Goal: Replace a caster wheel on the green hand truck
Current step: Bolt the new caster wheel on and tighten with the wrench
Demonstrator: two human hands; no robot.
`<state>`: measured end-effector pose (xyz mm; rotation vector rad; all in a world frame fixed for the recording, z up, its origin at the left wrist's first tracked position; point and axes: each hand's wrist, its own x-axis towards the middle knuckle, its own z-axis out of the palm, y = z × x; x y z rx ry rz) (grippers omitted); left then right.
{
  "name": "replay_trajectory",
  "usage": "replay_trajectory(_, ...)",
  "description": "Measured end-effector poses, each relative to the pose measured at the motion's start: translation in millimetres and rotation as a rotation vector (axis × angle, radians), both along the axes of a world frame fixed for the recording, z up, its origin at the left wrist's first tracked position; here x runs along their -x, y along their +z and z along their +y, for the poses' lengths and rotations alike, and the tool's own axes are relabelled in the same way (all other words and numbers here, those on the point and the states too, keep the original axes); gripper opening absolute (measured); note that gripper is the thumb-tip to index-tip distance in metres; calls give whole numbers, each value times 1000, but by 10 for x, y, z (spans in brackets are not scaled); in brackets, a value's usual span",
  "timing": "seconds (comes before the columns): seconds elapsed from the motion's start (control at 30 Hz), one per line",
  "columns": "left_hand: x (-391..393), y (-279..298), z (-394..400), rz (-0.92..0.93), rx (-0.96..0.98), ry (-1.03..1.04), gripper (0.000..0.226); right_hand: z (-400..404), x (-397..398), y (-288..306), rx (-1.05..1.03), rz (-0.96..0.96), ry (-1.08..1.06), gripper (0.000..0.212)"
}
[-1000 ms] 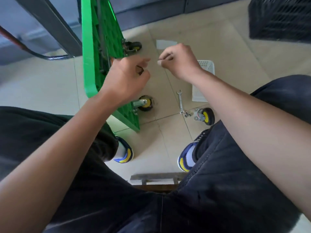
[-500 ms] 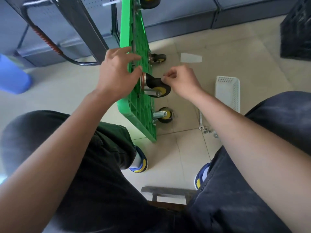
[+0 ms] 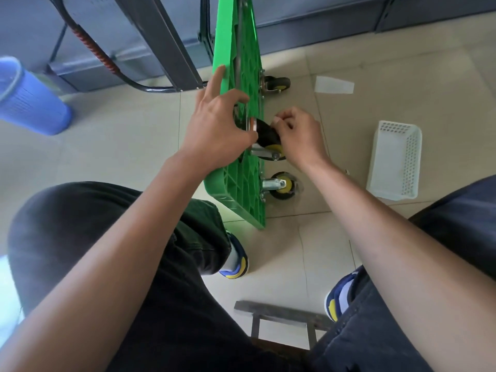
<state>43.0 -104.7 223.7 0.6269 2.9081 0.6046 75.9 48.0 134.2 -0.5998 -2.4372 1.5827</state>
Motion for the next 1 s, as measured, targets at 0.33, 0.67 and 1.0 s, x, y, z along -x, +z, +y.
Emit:
replay_trajectory(0.33,5,17,8,-9,-15,4,80,-50,-38,2,42,-24,27,14)
replay_trajectory(0.67,16,26,-4,-69,-42,94,85,-90,-38,51,15,-17,39,16)
replay_trajectory(1.0,39,-4,-2,-48,-67,103,86,-56,30,23,146,35,-65,9)
